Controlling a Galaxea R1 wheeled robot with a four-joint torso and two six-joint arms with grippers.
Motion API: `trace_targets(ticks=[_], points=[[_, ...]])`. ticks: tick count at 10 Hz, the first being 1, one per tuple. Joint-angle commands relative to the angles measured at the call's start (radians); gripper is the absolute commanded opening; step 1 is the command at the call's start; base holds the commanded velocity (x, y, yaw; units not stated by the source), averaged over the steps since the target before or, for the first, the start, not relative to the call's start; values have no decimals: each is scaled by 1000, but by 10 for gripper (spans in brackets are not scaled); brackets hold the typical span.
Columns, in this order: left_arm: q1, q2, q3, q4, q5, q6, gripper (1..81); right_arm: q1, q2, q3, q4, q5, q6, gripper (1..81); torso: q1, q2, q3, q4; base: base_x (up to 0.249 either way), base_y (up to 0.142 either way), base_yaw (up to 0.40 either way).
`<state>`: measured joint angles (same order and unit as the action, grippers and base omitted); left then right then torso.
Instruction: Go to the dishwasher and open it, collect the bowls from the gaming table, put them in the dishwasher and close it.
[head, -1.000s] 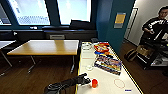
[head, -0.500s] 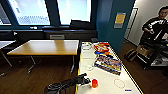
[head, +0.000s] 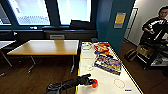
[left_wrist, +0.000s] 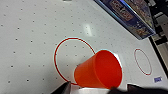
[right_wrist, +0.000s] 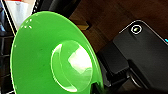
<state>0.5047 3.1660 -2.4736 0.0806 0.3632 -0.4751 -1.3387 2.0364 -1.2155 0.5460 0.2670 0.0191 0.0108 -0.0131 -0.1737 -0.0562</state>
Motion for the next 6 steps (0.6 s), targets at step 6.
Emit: trace_targets(ticks=[6], points=[[-192,63,-30,21,25,-5,811,57,-42,41,-27,-69,-2,10,0,0,0,0,0,0,0]])
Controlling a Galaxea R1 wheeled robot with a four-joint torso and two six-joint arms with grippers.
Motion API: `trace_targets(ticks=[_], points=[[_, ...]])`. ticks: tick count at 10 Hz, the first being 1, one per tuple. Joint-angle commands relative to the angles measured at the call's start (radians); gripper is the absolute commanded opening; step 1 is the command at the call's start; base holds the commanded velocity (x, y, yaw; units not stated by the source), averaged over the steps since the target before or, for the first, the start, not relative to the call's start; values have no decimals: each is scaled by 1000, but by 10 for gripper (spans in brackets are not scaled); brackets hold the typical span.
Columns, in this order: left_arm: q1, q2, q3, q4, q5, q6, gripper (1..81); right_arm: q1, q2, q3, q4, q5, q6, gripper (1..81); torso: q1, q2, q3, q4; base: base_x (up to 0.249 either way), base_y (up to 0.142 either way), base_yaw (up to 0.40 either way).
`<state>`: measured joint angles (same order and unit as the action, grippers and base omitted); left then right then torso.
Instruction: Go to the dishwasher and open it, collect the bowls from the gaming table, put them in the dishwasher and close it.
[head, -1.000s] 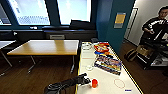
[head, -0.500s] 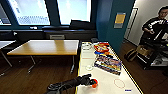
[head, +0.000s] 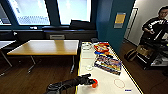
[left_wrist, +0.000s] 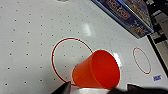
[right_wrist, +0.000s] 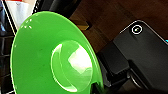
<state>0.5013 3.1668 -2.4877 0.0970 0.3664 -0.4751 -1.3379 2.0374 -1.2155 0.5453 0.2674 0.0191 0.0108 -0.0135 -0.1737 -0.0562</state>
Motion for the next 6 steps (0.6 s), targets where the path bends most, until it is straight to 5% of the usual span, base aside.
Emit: trace_targets(ticks=[1,6], points=[[-191,62,-37,-2,23,-6,811,56,-43,39,-27,-70,-2,10,0,0,0,0,0,0,0],[-192,62,-93,-3,74,-23,811,64,-32,36,-27,-70,-1,10,0,0,0,0,0,0,0]])
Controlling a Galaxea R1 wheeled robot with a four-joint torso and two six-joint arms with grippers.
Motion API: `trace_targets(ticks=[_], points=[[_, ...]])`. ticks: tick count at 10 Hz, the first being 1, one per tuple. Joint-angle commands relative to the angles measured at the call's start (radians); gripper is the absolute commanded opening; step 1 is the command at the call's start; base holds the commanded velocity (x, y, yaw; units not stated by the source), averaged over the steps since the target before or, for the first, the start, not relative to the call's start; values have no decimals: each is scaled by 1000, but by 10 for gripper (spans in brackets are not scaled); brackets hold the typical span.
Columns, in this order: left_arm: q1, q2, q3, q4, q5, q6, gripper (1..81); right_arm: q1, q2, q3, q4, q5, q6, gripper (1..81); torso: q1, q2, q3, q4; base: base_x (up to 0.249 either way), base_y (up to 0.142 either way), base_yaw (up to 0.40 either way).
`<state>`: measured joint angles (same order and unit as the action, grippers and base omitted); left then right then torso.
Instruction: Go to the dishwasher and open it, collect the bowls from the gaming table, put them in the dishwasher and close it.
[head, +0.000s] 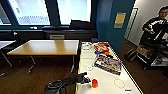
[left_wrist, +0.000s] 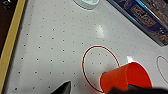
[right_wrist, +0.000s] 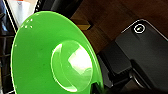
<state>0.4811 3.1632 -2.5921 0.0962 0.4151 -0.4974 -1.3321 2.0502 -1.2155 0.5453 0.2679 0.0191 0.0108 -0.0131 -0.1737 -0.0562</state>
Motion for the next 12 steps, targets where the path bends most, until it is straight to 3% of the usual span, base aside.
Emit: trace_targets(ticks=[1,9,12], points=[[-172,66,13,5,25,0,811,61,-45,36,-27,-70,-1,10,0,0,0,0,0,0,0],[-193,66,35,8,16,8,811,61,-43,24,-27,-72,-1,10,0,0,0,0,0,0,0],[-186,66,35,34,16,8,811,61,-40,21,-27,-72,-1,10,0,0,0,0,0,0,0]])
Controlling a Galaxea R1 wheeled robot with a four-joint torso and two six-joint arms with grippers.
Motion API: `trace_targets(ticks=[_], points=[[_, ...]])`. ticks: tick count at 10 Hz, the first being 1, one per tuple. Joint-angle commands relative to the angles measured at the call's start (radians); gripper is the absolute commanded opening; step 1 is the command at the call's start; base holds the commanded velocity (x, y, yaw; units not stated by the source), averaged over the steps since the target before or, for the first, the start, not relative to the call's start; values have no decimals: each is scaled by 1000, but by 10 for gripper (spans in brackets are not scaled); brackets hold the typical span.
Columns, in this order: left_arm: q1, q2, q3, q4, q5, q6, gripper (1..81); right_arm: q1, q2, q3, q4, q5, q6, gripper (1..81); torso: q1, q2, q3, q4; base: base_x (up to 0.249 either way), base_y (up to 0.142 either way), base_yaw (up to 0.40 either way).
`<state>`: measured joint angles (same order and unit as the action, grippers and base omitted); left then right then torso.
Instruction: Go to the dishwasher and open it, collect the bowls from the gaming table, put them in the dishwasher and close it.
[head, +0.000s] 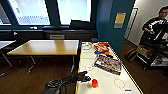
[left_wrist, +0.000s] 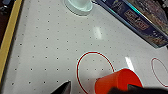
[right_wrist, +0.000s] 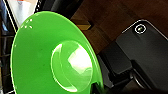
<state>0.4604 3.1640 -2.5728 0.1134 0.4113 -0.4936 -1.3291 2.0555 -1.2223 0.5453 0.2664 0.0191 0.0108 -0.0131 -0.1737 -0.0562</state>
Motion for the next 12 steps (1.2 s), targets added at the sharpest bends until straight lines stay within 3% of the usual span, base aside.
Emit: trace_targets(ticks=[1,4,5,7,8,10,12], points=[[-162,65,16,19,21,4,811,58,-45,28,-27,-70,-1,10,0,0,0,0,0,0,0],[-147,65,17,58,24,4,811,58,-41,21,-27,-70,-1,10,0,0,0,0,0,0,0],[-142,65,32,92,26,7,811,58,-41,21,-27,-71,-1,10,0,0,0,0,0,0,0],[-141,65,203,163,35,23,811,58,-41,20,-27,-72,-1,10,0,0,0,0,0,0,0],[-141,65,267,178,37,23,811,60,-39,23,-27,-72,-1,10,0,0,0,0,0,0,0],[-141,65,276,204,60,23,811,67,-32,21,-27,-73,-1,10,0,0,0,0,0,0,0],[-150,65,278,201,63,21,811,66,-33,23,-27,-73,-1,10,0,0,0,0,0,0,0]])
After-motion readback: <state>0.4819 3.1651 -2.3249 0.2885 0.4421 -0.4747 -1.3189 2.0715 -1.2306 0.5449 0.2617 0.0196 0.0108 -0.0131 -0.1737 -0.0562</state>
